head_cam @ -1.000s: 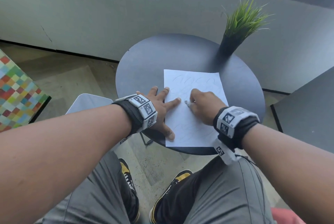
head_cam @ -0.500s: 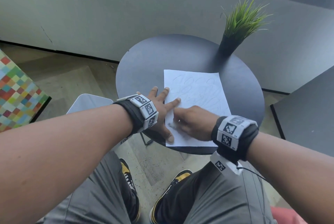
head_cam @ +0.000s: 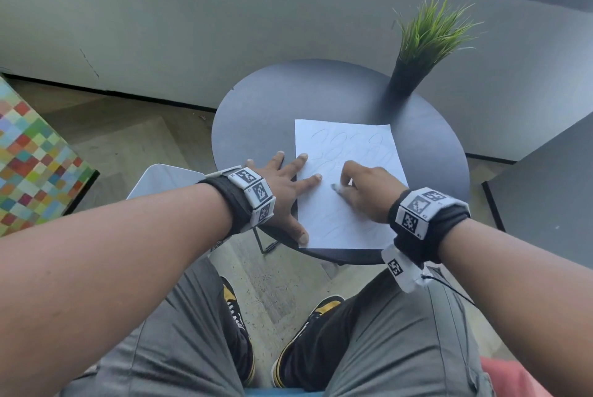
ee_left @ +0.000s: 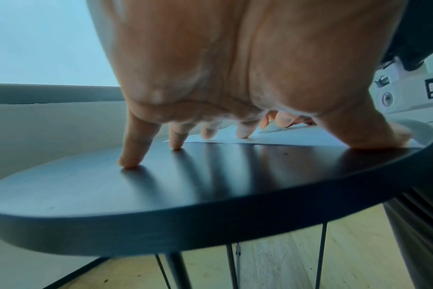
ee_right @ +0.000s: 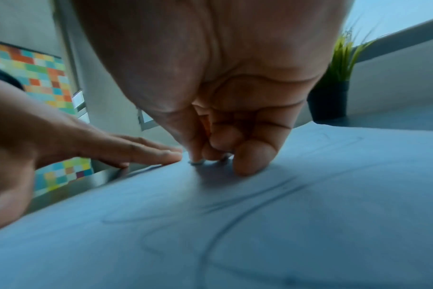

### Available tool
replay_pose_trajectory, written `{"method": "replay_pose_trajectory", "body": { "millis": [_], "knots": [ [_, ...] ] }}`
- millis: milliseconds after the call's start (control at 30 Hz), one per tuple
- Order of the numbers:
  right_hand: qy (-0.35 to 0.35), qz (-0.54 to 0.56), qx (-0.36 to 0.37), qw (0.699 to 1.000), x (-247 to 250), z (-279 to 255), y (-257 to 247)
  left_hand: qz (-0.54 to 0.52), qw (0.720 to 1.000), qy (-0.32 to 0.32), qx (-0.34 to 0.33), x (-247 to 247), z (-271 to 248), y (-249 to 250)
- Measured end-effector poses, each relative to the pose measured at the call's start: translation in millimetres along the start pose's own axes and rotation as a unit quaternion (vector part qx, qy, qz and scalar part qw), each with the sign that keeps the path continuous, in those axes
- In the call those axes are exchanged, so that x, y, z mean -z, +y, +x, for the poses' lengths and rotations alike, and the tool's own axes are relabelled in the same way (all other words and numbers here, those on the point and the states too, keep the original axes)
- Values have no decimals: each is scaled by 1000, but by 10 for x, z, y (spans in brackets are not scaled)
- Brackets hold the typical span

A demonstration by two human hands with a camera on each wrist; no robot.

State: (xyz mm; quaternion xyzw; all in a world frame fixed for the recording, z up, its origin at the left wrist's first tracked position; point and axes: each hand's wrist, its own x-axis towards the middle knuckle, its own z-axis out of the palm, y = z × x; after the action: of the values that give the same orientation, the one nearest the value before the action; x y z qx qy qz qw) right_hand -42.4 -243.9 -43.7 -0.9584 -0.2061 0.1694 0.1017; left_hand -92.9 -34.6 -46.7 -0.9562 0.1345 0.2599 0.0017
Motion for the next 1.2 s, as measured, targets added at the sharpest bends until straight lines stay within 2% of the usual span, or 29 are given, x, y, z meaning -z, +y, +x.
{"method": "replay_pose_trajectory", "body": {
  "millis": [133,267,300,333,433,467,567,600,700,733,767,833,867,900,1000,1033,1067,1133,1167,1200],
  "knots": [
    [-2,14,25,1000,-33,-82,-166,6,1000,-8,6,-15,-4,8],
    [-59,-26,176,982,-167,-332,-417,9,1000,-20,14,17,-21,70],
    [-69,-36,190,979,-166,-340,-420,10,1000,-22,16,25,-24,80],
    [-60,-39,173,982,-139,-294,-391,10,1000,-22,17,36,-29,88],
    [15,-29,60,998,-44,-175,-296,14,1000,-20,18,32,-32,98],
    [19,-40,70,997,-55,-198,-335,14,1000,-20,19,25,-30,100],
    [-56,-34,212,975,-173,-374,-525,10,999,-27,24,28,-31,120],
    [-69,-33,226,971,-167,-388,-517,10,999,-28,23,34,-33,123],
    [10,-57,111,992,-56,-191,-337,13,999,-26,20,46,-39,119],
    [34,-66,93,993,-64,-183,-311,15,999,-25,20,45,-44,122],
    [31,-70,114,991,-88,-213,-350,15,999,-26,21,44,-47,128],
    [-31,-70,211,975,-179,-313,-441,15,999,-31,23,51,-48,131],
    [-64,-66,233,968,-184,-344,-438,16,999,-34,23,52,-47,133],
    [-68,-70,214,972,-137,-319,-392,16,999,-33,22,57,-45,136],
    [32,-85,98,991,-19,-175,-232,19,999,-26,22,55,-48,133],
    [39,-96,109,989,-45,-202,-249,19,999,-28,24,55,-52,136],
    [15,-101,147,984,-78,-265,-319,20,999,-30,25,59,-50,141],
    [-62,-73,236,967,-153,-396,-404,24,999,-38,25,70,-44,151],
    [-79,-63,234,967,-114,-402,-378,24,999,-43,23,82,-38,155],
    [-62,-64,198,976,-61,-334,-307,24,998,-45,21,90,-29,158]
  ]
}}
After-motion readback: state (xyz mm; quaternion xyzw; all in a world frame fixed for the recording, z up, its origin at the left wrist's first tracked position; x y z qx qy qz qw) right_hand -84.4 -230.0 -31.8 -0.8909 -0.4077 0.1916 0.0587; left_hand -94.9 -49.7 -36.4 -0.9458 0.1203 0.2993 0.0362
